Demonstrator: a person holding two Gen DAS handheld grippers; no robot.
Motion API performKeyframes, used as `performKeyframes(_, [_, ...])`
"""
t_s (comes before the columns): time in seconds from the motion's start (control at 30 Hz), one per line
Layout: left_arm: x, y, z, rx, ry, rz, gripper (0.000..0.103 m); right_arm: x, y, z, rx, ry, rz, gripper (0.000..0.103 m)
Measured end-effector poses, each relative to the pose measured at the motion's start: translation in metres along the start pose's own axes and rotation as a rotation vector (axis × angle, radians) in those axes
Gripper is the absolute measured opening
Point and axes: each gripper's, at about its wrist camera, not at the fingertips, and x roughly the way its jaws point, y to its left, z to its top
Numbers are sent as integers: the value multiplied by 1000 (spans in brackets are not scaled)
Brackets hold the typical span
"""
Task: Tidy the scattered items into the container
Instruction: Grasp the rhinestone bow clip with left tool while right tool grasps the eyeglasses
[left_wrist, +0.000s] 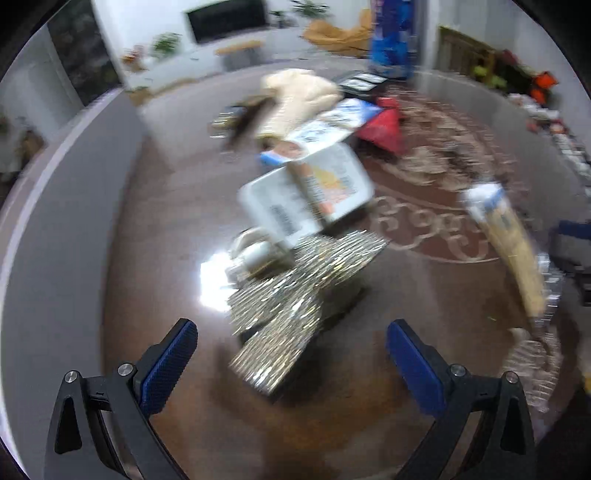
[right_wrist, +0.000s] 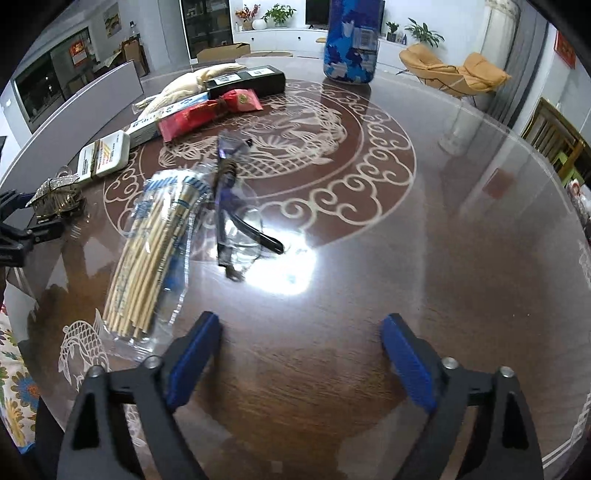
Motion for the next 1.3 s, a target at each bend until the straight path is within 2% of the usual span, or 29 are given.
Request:
performKeyframes(0.07, [11,-2,8,37,54,-94,103,1,-4,-2,13,2,-6,102])
performKeyframes(0.2, [24,-10,19,122,91,-60,103,0,-7,-6,17,-9,-8,103])
performKeyframes(0.37, [25,-2,20,135,58,-71,103,-4,-7,-18,-5,-109,-1,103])
performKeyframes(0.47, [24,0,21,122,84,-59,103,-3,-10,-13,-44,-81,24,103])
performKeyframes(0.5, [20,2,19,113,67,-57,91,-4,-11,-11,-48,-71,27,100])
performKeyframes(0.53, [14,3,16,108,41,-58,73,-5,-13,-9,-52,-72,28,86])
performKeyframes(0.57, [9,5,13,95,20,-58,69,-7,-13,-6,-58,-73,30,71])
performKeyframes(0.63, [4,11,9,35,-4,-83,54,-9,-12,6,-70,-70,49,69])
performKeyframes(0.7, [-2,18,1,-40,-26,-137,50,-10,-6,20,-84,-76,85,69])
performKeyframes(0.8, [-10,13,-18,-109,-56,-146,50,-4,15,41,-144,-73,130,64])
performKeyframes(0.87, [-13,9,-26,-148,-72,-141,50,6,28,56,-187,-47,136,53])
performKeyframes(0.93, [-15,6,-31,-173,-78,-150,49,18,34,66,-204,-14,135,48])
performKeyframes(1.1, [-18,-4,-36,-43,-66,-149,51,35,47,82,-267,27,163,46])
performKeyframes(1.2, [-20,-1,-35,-12,-42,-173,51,37,56,87,-312,37,160,30])
performKeyframes(1.3, [-21,-3,-31,28,-31,-178,57,39,57,90,-325,50,169,29])
